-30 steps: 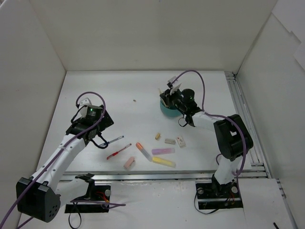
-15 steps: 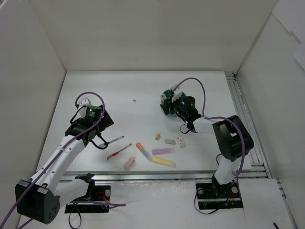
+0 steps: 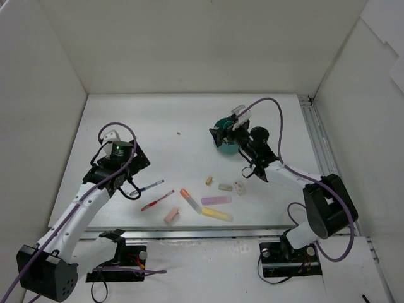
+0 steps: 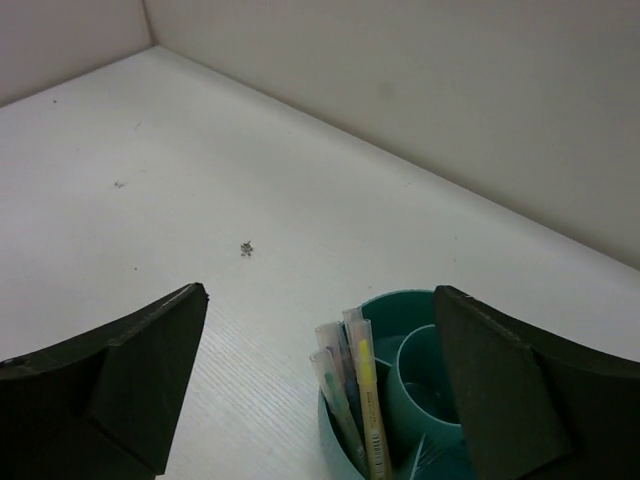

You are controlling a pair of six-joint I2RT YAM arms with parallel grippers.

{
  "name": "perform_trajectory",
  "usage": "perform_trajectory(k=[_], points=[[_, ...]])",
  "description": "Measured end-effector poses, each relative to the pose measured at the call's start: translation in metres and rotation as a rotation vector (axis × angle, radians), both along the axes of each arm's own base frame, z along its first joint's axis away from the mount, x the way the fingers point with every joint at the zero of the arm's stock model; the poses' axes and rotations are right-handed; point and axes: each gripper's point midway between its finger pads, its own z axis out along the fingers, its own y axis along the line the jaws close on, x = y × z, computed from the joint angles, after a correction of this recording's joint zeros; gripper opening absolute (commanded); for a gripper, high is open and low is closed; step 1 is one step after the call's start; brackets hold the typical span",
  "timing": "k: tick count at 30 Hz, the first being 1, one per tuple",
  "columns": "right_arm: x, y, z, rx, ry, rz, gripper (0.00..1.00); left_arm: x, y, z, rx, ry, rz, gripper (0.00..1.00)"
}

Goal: Sort the stationery into containers
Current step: Pick up the pen from the center of the board.

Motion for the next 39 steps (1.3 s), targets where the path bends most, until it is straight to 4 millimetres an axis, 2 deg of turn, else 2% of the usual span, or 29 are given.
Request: perform_trajectory(k=[5, 8, 9, 10, 15, 20, 23, 28, 30, 35, 37, 39], points=[[-0.02, -0.002, 0.014, 0.023, -0.013, 0.006, 0.98, -0.004, -0.006, 0.003, 0.0, 0.006, -0.029, 1.0], [-0.034, -0.002, 0.016, 0.013, 0.036, 0.016, 0.98, -0.005, -0.009, 0.003, 0.002, 0.011, -0.047, 1.0], [-0.04, -0.002, 0.009, -0.013, 0.077, 0.023, 0.98, -0.005, -0.011, 0.002, 0.002, 0.014, -0.055, 1.0], [-0.044, 0.001, 0.012, -0.023, 0.087, 0.035, 0.98, -0.006, -0.012, 0.001, 0.002, 0.018, -0.061, 1.0], [-0.067, 0.018, 0.0, -0.169, 0.204, 0.073, 0.98, -0.007, -0.015, -0.006, -0.002, 0.052, -0.068, 1.0], [-0.085, 0.019, -0.024, -0.297, 0.276, 0.051, 0.98, -0.016, -0.017, -0.014, -0.062, 0.097, 0.003, 1.0], [-0.083, 0.012, -0.03, -0.334, 0.282, -0.013, 0.98, -0.027, -0.016, -0.03, -0.116, 0.162, 0.1, 1.0], [-0.072, -0.006, -0.031, -0.366, 0.271, -0.153, 0.98, -0.051, -0.013, -0.083, -0.19, 0.3, 0.263, 1.0], [-0.069, -0.013, -0.03, -0.374, 0.266, -0.191, 0.98, -0.057, -0.009, -0.098, -0.207, 0.341, 0.329, 1.0], [-0.063, -0.021, -0.025, -0.376, 0.246, -0.252, 0.98, -0.049, -0.006, -0.107, -0.242, 0.35, 0.447, 0.99], [-0.061, -0.024, -0.023, -0.38, 0.236, -0.273, 0.98, -0.042, -0.008, -0.109, -0.253, 0.355, 0.481, 0.96], [-0.059, -0.027, -0.021, -0.383, 0.227, -0.292, 0.98, -0.037, -0.009, -0.115, -0.267, 0.365, 0.512, 0.89]])
